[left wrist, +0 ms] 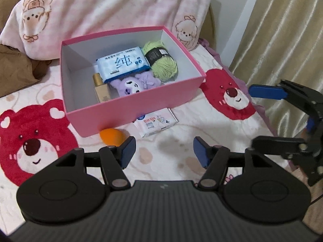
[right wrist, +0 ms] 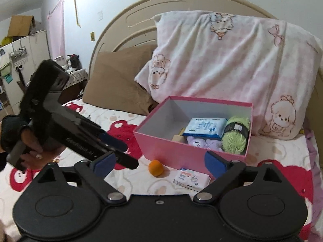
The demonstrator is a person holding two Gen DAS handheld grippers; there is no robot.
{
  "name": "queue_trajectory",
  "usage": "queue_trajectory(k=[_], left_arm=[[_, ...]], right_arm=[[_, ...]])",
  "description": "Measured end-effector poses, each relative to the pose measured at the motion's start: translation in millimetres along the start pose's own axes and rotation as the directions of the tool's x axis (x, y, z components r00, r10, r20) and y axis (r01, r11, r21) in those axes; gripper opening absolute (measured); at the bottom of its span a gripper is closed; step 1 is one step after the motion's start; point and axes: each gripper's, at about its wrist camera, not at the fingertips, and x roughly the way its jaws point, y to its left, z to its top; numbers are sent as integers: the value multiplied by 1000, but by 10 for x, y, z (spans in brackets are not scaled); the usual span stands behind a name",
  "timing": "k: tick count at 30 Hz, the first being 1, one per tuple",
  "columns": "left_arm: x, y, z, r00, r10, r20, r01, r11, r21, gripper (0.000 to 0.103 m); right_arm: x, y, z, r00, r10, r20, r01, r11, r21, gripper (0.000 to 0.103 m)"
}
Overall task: Organize objects
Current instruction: 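Withdraw the left tool and move it toward the white tissue pack, then lower the open left tool onto the white wet-wipes pack and close on it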
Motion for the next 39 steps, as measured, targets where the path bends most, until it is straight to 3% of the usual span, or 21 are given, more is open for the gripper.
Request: queue_trajectory(k=[6,11,18,23,30,35,39], left_arm=[[238,41,-96,998,21,56,-19,999,-42,76],[473,66,-112,995,28,92,-20,996,-90,86],[833,8,-97,991,97,91,-87,991,-104,86],[1101,-6,-79,992,109,69,-101,989,-109,82],[1350,42,-52,990,142,26,-139,986,-88,61],[1462,157,-74,998,60,12,-57,980,-191,50],[1494,163,-115,998,53,24,-45,969,-244,48]], right_arm=[[248,-160,-318,1000,-27,13,27,999,-32,98],[508,-230,-420,997,-59,-48,56,997,-58,98],[1032,-242,-522,977,-105,-185,88,991,-99,98],[1340,-297,-624,966,-119,-228,105,992,-71,98],[1589,-477,-745,962,-140,-236,150,988,26,95],[1603,-528,-845,974,-111,-197,124,991,58,88],[1549,-524,-864,979,-91,-182,104,993,64,77]])
